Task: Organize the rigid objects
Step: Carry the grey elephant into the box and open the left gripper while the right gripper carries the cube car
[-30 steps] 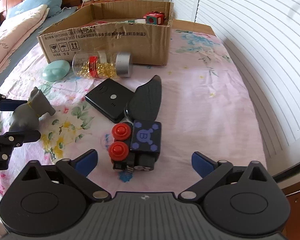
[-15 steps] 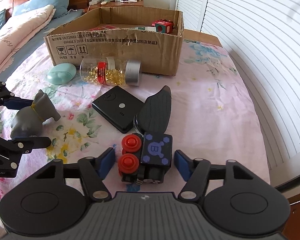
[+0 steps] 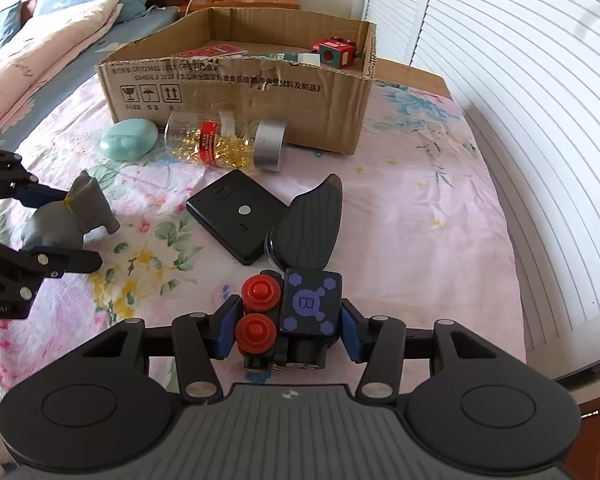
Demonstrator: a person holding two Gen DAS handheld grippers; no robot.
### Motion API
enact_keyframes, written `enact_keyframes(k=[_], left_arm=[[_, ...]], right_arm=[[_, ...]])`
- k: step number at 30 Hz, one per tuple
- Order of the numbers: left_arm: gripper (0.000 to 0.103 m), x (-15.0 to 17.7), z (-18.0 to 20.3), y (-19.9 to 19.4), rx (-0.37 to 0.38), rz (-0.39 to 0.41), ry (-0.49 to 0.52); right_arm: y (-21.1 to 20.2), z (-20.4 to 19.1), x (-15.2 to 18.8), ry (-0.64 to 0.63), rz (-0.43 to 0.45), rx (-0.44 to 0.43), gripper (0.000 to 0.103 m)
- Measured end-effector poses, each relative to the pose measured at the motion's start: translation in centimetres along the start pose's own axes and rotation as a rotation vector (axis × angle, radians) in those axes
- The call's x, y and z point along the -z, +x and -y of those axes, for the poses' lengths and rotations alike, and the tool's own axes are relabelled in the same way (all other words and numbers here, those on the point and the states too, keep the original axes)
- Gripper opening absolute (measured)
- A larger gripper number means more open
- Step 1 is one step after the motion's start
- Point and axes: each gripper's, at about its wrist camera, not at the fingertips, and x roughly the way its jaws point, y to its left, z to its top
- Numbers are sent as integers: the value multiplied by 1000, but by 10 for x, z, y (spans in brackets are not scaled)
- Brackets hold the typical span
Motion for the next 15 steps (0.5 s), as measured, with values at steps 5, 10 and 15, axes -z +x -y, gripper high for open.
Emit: enact_keyframes(k=[5, 10, 15], left_arm=[[49, -3, -5, -8, 27, -9, -20], [49, -8, -9, -17, 50, -18, -38], [49, -23, -17, -28, 66, -17, -51]], right_arm=[[-10, 4, -2, -18, -13, -23, 56], [-21, 4, -6, -62, -11, -26, 56], [-31, 5, -18, -94, -7, -59, 56]])
